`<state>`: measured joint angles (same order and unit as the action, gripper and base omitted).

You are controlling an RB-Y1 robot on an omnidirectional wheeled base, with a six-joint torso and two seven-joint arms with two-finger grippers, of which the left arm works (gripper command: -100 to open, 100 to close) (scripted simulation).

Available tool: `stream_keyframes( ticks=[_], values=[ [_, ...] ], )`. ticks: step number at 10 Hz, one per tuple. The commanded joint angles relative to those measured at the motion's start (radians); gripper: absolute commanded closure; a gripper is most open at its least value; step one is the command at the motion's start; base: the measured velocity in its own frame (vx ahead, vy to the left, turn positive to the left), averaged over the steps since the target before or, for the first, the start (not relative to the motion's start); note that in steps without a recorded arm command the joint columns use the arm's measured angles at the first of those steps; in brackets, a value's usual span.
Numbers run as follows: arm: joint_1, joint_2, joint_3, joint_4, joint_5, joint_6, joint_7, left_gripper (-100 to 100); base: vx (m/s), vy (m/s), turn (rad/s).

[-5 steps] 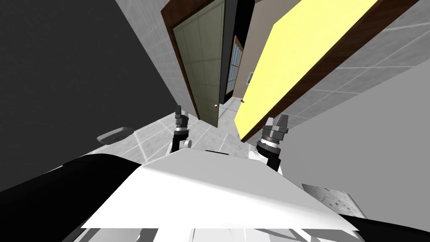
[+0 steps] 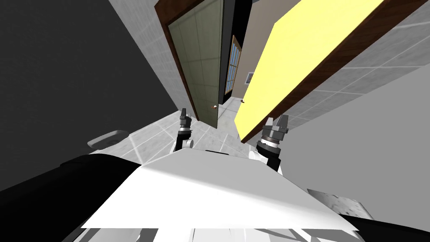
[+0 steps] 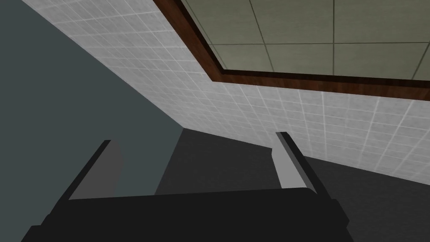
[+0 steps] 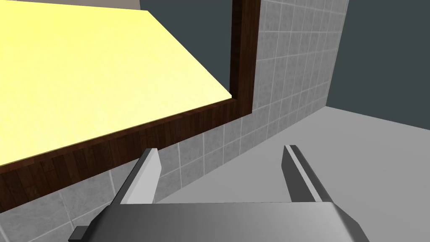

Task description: Push the door open

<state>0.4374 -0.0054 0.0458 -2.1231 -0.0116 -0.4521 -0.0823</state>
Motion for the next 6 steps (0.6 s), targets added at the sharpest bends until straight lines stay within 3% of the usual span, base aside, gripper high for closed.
stream_keyframes(
  ticks=[1, 6],
  values=[
    [-0.015, 0.009, -0.003, 0.035, 0.007, -0.008, 0.002, -100, 0.085, 0.030, -0.049],
    [-0.065, 0.032, -0.024, 0.163, 0.028, -0.037, 0.004, -100, 0.088, 0.040, -0.056]
  ],
)
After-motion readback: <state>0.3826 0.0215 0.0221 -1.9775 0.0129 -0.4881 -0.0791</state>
